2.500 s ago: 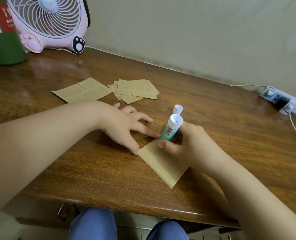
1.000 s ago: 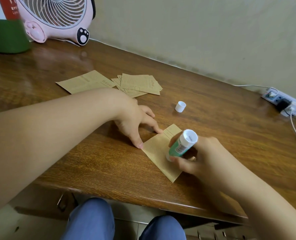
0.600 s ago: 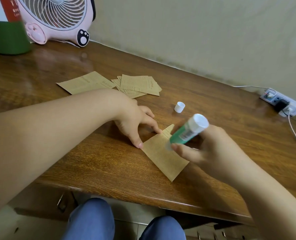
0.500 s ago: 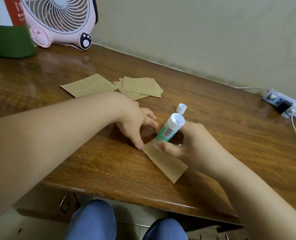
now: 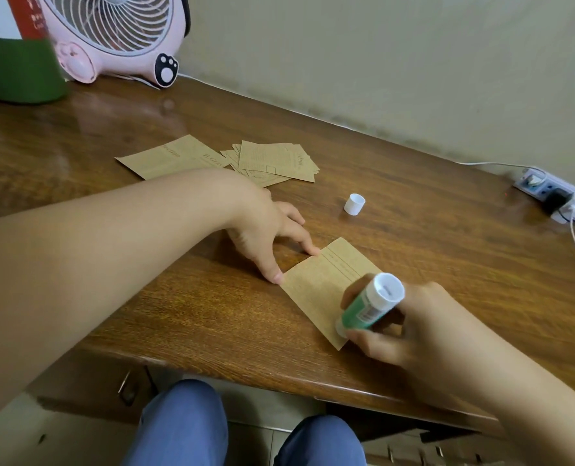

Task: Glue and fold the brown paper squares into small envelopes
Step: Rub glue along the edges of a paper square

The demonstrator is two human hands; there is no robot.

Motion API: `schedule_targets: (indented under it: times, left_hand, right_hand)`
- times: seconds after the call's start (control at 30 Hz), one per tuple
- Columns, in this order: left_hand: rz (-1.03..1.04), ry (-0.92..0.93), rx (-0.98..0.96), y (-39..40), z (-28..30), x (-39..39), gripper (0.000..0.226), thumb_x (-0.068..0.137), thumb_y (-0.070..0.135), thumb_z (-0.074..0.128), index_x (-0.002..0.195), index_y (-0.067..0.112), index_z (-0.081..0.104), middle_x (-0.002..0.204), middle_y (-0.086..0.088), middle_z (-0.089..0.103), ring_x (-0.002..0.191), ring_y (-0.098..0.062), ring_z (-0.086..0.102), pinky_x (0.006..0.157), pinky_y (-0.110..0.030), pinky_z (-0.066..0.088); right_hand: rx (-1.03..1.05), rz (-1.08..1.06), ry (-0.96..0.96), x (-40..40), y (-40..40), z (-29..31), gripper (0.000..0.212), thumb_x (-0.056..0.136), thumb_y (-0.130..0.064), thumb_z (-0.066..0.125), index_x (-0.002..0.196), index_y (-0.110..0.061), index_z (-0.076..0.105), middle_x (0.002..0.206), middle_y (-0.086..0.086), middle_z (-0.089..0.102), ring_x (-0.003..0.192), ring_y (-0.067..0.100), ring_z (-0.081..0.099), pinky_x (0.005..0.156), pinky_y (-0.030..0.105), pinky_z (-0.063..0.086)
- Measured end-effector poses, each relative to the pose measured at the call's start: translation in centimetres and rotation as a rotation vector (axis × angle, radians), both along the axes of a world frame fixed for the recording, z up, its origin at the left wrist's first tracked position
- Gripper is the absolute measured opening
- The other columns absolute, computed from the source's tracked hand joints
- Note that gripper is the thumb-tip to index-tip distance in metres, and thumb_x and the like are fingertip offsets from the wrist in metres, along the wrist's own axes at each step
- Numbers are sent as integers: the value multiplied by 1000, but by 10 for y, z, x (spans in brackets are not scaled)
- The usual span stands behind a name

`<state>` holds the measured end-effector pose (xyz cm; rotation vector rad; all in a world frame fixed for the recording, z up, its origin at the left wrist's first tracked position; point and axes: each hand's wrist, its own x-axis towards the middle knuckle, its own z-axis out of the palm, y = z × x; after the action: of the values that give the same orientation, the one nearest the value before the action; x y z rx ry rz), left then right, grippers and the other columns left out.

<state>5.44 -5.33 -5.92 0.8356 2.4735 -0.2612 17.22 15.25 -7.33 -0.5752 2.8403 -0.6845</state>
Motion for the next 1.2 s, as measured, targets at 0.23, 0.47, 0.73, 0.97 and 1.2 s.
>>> schedule_targets:
  times: [0.23,0.47,0.73,0.97,1.2]
  left_hand:
    - [-3,11,-17,1,2,2,67,84,59,56,137,62,15,154,23,-5,139,-26,14,107,-44,22]
    - [1,22,-32,-1,0,0,74,85,61,54,143,54,10,155,23,-7,139,-26,13,107,-44,23]
    - [9,-21,7,-1,0,2,67,86,58,55,136,65,13,154,26,-6,139,-23,10,108,-45,20]
    - [66,-95,237,-16,-12,-1,65,86,49,61,129,72,18,151,31,2,142,-16,-1,111,-63,-4]
    - [293,-52,583,-27,-23,0,58,89,20,58,128,58,37,143,18,32,128,-10,31,114,-44,20]
  right_hand:
    - [-132,-39,100,-17,-16,15,20,71,-43,63,90,-37,60,90,-18,67,86,-3,62,77,17,51]
    - [-69,5,155,-39,-36,-10,19,81,-32,69,100,-29,64,95,-2,66,84,9,60,75,30,50]
    - [-68,72,84,2,0,-5,13,79,-28,71,90,-29,64,88,-16,66,81,4,62,69,20,49]
    - [-531,-290,67,0,21,15,16,76,-19,69,89,-26,63,82,-12,72,75,3,68,64,11,50]
    - [-737,-339,129,-44,1,15,16,86,-14,62,92,-28,58,73,-7,70,72,3,67,63,10,50]
